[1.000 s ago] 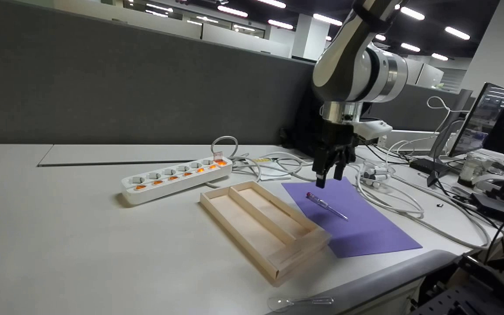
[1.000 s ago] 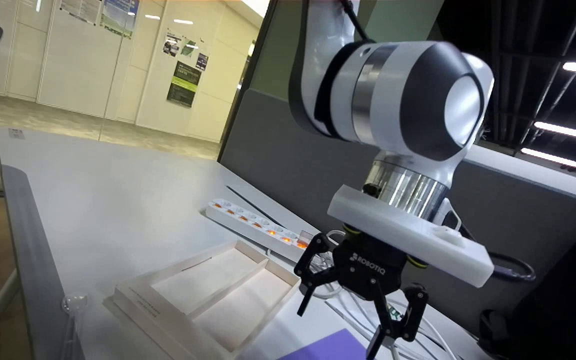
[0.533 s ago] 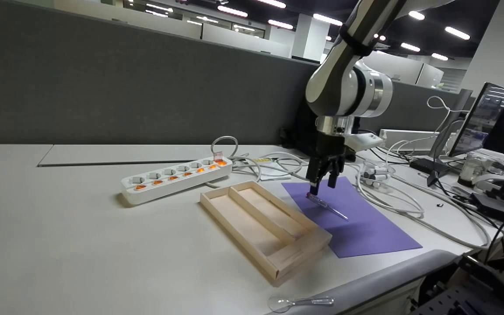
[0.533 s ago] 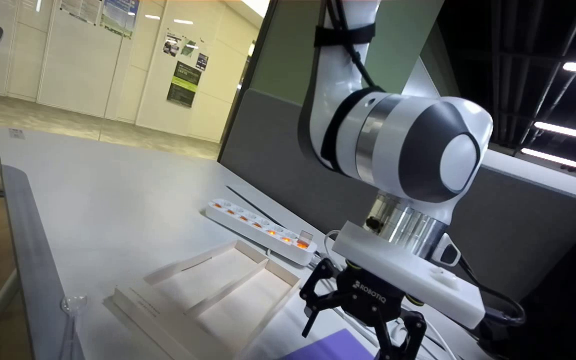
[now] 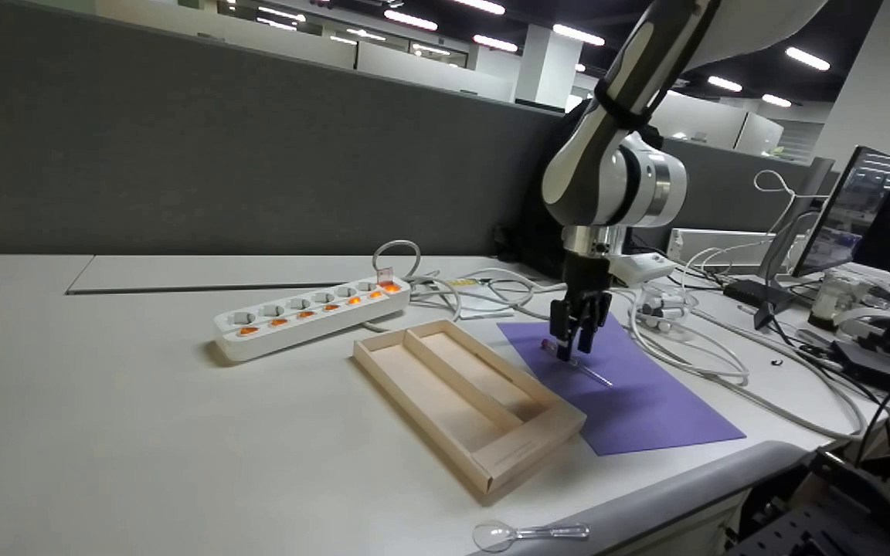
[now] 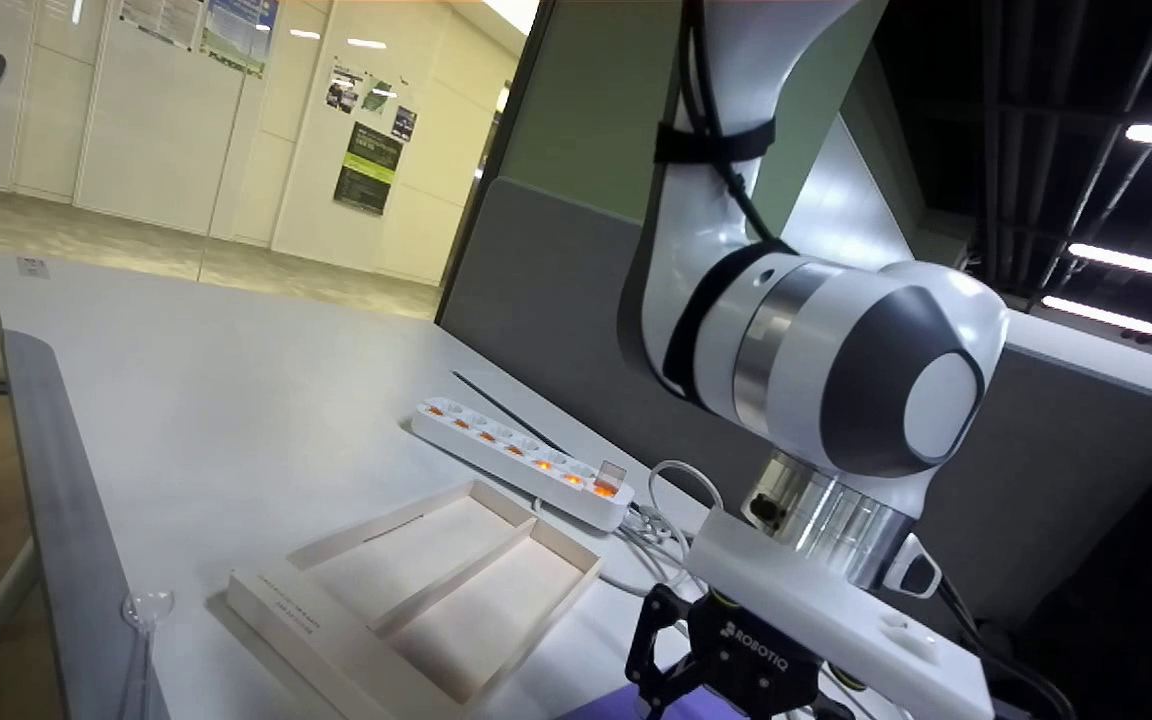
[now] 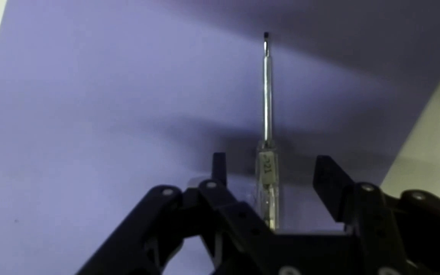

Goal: Pick up the screwdriver from the table and put it in the wooden tray.

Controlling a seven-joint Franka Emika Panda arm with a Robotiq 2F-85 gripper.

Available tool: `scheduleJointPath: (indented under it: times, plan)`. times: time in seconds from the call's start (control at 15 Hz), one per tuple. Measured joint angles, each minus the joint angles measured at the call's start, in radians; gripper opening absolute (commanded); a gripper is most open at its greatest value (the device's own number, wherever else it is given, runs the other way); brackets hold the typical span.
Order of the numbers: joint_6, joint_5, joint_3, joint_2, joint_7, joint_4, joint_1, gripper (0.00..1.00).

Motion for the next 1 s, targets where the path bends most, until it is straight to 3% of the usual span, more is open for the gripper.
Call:
scheduleJointPath:
  times: [0.33, 0.67, 1.0]
  plan:
    - [-0.009, -0.011, 0.0, 0.036, 0.0, 0.032, -0.002, 0.01]
    - [-0.012, -0.014, 0.022, 0.029, -0.006, 0.034, -0.003, 0.04]
    - [-0.064, -0.015, 0.088, -0.05, -0.082, 0.004, -0.003, 0.04]
